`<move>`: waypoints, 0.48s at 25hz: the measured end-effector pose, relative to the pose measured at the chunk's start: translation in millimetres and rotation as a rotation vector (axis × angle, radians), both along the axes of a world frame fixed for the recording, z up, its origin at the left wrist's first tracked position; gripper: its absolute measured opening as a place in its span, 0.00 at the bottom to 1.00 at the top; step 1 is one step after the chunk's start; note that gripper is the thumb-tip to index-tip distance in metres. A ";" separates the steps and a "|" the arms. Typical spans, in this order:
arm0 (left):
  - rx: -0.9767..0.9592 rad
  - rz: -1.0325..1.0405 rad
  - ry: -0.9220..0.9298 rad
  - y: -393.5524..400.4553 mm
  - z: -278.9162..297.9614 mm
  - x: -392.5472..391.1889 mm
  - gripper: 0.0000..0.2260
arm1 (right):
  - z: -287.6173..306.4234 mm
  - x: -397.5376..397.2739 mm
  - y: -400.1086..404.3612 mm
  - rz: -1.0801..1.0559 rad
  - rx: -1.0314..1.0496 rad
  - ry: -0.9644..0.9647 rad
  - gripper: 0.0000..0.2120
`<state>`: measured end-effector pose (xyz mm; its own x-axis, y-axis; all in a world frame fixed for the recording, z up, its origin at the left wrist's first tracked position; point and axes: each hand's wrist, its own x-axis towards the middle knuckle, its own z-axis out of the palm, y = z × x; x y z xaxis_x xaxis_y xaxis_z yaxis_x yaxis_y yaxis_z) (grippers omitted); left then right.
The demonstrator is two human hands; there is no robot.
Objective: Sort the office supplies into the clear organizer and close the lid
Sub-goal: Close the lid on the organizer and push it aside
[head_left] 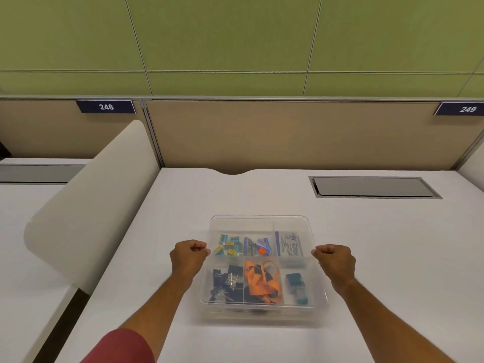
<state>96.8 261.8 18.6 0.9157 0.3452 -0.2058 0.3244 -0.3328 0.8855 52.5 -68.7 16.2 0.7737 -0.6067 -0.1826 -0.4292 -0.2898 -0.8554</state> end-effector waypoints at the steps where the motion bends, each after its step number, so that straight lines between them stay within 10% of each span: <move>1: 0.010 0.000 0.003 -0.7 -1.1 -0.7 0.09 | -1.0 -0.6 1.3 -0.001 -0.022 0.014 0.07; 12: 0.071 -0.013 0.024 -2.3 -10.4 0.2 0.08 | -5.8 1.7 1.4 0.024 -0.062 0.079 0.09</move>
<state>97.0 259.5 8.2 0.9155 0.3475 -0.2030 0.3403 -0.3993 0.8513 54.2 -67.3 10.4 0.7727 -0.6003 -0.2063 -0.4872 -0.3525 -0.7990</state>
